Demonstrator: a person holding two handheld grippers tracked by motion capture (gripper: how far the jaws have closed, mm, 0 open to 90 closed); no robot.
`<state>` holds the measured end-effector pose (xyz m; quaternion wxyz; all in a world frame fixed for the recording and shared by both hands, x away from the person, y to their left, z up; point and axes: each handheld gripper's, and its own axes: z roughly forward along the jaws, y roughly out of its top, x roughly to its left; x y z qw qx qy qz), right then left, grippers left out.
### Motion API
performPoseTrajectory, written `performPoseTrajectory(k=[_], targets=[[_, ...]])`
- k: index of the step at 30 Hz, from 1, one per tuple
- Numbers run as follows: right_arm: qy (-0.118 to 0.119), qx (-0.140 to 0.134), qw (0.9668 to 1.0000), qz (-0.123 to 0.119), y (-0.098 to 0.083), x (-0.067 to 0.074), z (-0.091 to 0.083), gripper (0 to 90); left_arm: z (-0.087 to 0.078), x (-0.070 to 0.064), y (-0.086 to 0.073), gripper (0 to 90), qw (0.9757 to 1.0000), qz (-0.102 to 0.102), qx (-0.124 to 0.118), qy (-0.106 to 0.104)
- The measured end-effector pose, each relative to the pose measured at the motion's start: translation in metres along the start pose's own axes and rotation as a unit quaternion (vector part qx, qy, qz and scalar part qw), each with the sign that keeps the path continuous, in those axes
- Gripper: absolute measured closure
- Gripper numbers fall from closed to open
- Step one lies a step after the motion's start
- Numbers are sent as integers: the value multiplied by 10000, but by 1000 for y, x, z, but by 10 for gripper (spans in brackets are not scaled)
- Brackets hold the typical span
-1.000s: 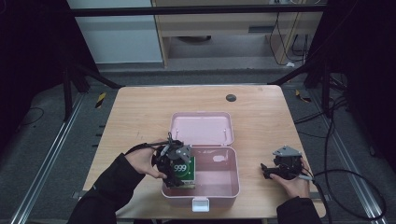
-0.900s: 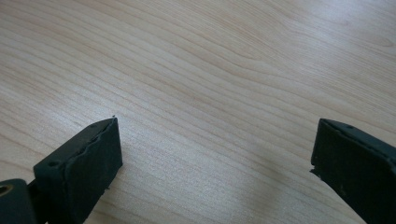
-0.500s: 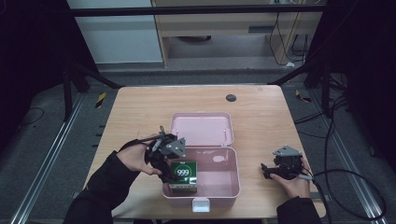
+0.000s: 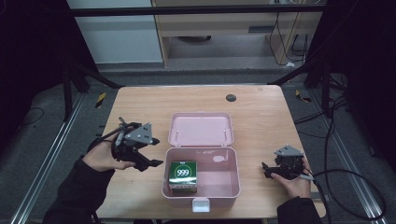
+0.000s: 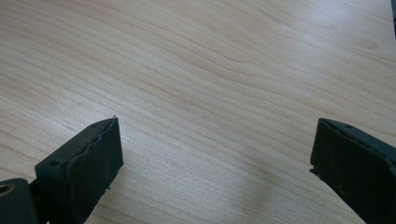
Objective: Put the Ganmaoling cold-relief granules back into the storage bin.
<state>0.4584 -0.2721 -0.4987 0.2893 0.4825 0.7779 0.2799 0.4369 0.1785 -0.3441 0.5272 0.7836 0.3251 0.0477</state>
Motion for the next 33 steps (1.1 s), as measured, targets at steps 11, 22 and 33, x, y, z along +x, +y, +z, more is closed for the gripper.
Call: performPoseTrajectory(k=[11,22,33], targets=[[-40,-85,10000,7,0,-1,-2,51,-3,64,-76,304,9934,-648,-73,944],[-71,-65,10000,-11,0,-1,-2,47,-4,117,-122,271,9764,-526,824,1927],[-198,-41,9996,220,0,-4,-2,31,-15,145,-137,225,9477,-940,620,2987]])
